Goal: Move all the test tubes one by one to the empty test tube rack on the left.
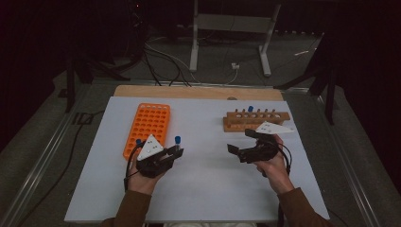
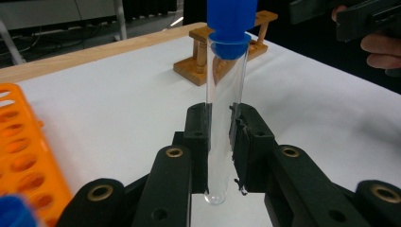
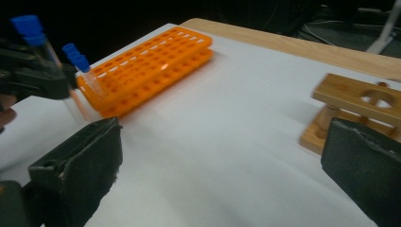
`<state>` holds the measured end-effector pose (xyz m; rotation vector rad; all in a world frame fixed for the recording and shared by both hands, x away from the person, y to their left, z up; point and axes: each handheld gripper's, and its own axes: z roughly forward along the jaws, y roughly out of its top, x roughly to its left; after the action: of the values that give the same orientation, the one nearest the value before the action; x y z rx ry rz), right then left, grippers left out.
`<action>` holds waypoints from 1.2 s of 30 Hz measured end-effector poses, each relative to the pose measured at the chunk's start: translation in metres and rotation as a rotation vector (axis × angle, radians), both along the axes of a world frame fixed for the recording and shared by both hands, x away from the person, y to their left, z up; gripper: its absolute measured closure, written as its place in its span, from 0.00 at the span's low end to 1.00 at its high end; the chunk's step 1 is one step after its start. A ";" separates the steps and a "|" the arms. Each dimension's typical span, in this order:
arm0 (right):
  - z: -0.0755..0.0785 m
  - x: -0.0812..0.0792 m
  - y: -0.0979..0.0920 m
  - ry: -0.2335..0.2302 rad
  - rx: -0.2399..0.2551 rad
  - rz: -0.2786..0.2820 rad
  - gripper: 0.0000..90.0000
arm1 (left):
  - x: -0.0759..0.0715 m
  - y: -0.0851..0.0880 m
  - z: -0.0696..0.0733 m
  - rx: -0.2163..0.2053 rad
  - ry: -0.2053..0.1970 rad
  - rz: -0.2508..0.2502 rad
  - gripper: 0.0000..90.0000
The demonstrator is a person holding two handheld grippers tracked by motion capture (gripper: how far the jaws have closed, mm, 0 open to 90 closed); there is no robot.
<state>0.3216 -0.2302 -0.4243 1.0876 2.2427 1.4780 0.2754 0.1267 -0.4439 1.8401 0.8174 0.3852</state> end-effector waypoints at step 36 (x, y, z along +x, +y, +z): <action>-0.005 -0.011 -0.046 -0.043 0.015 -0.155 0.00 | -0.013 0.104 0.003 -0.029 -0.080 0.291 0.87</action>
<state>0.3107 -0.2766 -0.4290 1.1935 2.0707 1.4420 0.2625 0.2307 -0.4412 1.6707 1.0320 0.6241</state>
